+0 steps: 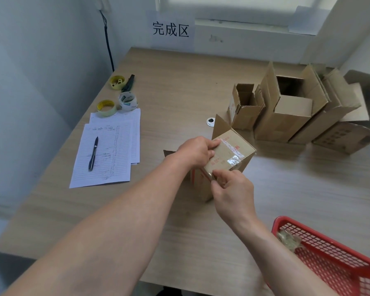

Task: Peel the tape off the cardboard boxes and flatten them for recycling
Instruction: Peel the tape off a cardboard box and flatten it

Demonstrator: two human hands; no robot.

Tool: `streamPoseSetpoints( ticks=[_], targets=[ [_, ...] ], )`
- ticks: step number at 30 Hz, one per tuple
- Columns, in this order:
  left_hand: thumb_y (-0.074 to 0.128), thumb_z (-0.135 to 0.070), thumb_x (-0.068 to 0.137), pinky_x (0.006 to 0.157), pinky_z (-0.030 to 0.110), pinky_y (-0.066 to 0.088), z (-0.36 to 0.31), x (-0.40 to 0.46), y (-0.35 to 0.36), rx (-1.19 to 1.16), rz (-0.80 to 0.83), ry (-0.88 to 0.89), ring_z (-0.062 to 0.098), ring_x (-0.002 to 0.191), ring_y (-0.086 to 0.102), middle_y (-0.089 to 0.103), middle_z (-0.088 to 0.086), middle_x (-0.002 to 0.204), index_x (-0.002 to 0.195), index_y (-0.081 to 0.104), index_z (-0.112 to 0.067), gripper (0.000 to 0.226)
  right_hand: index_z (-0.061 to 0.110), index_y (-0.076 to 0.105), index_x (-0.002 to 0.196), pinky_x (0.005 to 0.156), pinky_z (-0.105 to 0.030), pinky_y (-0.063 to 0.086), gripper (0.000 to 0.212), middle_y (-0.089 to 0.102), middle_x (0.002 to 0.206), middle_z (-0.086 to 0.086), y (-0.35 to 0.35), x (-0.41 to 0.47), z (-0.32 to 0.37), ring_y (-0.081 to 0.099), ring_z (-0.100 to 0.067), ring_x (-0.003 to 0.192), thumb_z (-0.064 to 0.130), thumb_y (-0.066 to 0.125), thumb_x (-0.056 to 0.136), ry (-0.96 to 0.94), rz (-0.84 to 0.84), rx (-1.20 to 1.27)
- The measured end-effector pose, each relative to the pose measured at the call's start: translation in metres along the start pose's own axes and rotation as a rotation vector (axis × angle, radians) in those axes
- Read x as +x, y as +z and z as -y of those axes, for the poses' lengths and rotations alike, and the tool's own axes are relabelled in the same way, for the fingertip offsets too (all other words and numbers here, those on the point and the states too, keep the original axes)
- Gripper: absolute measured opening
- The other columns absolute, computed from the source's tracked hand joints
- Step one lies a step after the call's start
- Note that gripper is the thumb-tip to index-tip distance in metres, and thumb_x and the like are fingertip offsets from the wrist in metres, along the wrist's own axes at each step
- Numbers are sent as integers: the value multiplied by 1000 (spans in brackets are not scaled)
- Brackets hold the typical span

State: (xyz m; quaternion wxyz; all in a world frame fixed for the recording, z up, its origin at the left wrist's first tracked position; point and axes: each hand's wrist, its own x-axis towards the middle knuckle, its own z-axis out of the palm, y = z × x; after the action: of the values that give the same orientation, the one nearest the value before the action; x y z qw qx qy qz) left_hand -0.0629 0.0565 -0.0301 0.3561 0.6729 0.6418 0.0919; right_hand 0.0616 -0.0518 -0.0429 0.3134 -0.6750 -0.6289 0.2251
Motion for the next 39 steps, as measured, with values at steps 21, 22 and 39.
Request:
streamPoseSetpoints(
  ticks=[21,22,39],
  targets=[
    [54,-27,102,105,33,45,-3,3,-2,-60,21,7,16,118,57,59,-6,137,141,51,-41,42,19,58,64,57,-28,42,8,58,81,9,-12,-3,-26,54,-12,71,12,55,65,-158,52,161],
    [54,-26,102,104,33,45,-3,3,-2,-64,22,9,16,118,57,60,-6,136,141,52,-40,42,19,58,65,58,-30,45,5,59,81,7,-14,-3,-27,57,-12,72,14,58,66,-135,37,198],
    [56,-25,101,106,32,43,1,1,-2,-63,19,1,15,122,55,59,-6,138,141,52,-41,43,26,47,71,57,-20,36,35,57,78,3,-4,20,-11,50,-13,67,0,71,71,-18,107,105]
  ],
)
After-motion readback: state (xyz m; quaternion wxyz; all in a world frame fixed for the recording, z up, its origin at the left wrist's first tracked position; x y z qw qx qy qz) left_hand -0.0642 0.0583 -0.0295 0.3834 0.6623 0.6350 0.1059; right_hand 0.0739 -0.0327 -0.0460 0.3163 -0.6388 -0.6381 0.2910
